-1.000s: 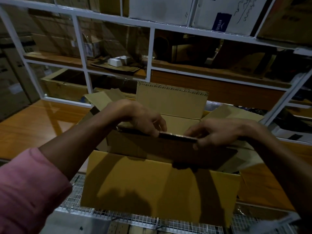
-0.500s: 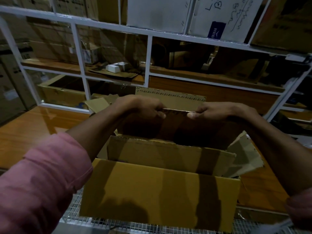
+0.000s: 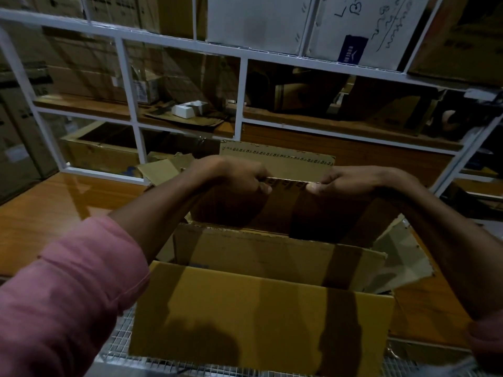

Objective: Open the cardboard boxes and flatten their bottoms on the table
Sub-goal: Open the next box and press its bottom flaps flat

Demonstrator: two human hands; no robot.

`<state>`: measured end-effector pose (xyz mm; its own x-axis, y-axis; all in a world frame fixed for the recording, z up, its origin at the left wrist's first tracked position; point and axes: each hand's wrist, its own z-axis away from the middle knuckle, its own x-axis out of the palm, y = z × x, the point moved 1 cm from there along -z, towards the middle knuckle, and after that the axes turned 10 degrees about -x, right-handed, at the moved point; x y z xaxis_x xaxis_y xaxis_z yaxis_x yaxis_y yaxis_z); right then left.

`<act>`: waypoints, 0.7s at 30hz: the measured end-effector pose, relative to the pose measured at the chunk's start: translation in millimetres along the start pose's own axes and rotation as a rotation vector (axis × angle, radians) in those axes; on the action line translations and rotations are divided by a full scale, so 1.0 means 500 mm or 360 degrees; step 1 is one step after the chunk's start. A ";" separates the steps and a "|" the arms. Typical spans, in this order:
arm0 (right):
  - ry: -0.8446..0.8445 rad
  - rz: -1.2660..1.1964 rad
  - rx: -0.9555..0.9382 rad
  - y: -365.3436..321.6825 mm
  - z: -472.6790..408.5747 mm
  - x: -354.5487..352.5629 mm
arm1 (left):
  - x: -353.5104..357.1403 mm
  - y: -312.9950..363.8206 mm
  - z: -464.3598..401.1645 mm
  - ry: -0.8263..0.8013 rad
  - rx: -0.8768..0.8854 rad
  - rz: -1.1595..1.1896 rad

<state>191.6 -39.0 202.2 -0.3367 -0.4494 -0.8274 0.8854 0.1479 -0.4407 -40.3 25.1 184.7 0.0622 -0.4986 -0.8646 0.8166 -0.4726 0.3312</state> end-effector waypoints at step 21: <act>-0.0128 0.0061 -0.0054 0.059 -0.042 0.086 | 0.057 -0.051 -0.030 -0.0028 -0.0164 -0.0203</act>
<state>196.3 -35.8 146.3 -0.2748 -0.5118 -0.8140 0.8853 0.1955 -0.4218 -50.8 33.7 146.1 -0.0550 -0.4522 -0.8902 0.8717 -0.4565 0.1781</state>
